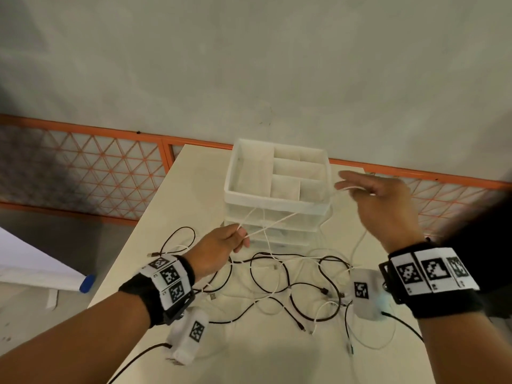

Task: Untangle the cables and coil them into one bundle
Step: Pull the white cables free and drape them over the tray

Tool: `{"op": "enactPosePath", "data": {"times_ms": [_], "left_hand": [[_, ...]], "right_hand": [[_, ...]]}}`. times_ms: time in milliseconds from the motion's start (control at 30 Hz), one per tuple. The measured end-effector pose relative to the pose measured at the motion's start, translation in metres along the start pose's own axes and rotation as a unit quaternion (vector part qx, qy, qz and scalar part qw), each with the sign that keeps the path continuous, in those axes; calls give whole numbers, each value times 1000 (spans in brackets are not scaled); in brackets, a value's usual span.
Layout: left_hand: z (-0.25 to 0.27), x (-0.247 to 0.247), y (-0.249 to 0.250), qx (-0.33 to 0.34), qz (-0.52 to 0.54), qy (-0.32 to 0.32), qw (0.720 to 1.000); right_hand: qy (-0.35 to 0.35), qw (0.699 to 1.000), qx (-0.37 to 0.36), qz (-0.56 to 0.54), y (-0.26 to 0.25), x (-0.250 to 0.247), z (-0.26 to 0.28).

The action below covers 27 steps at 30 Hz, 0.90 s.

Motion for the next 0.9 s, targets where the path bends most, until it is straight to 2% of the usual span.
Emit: {"op": "enactPosePath", "data": {"times_ms": [67,100,200,267,367,500,567,633,700,733,767,833,900], "left_hand": [[2,-1,-17,-22,-19,-2,1000],[4,-2,-25,-34,-24,-3,999],[8,-7,-37,-50,-33,3,998],[11,-11,-40,-53,-42,15,998],[17,-11,-54,-84,-47,5,995],[31,-3,-75,-123,-52,-26,991],[37,-2,-84,-151,-36,-27,987],[43,0,-96,-206,26,-29,978],[50,3,-100,-256,111,-33,960],[50,2,-98,-257,130,-29,957],[47,0,-92,-246,132,-24,960],[40,-1,-73,-210,133,-28,968],[31,5,-48,-172,152,-44,972]], "right_hand": [[75,996,38,17,8,-19,-6],[88,994,55,34,12,-23,-7],[48,983,90,152,20,-18,-10],[44,974,111,190,28,-18,-13],[96,976,123,150,42,-30,-24],[136,986,100,17,59,-41,-40],[118,990,80,-13,65,-39,-47],[41,993,108,-3,80,-25,-47],[-46,980,161,107,105,-10,-35],[-56,970,173,163,112,-7,-26],[-43,967,164,190,110,-5,-18],[-25,984,95,147,92,14,1],[-101,991,22,84,62,59,29]]}}
Point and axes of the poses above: each hand's wrist, its own z-axis away from the middle knuckle, its own x-axis out of the palm, y = z × x, the point moved 9 cm from there along -z, towards the middle knuckle, and after that the axes turned 14 degrees about -z, right-handed, at the moved point
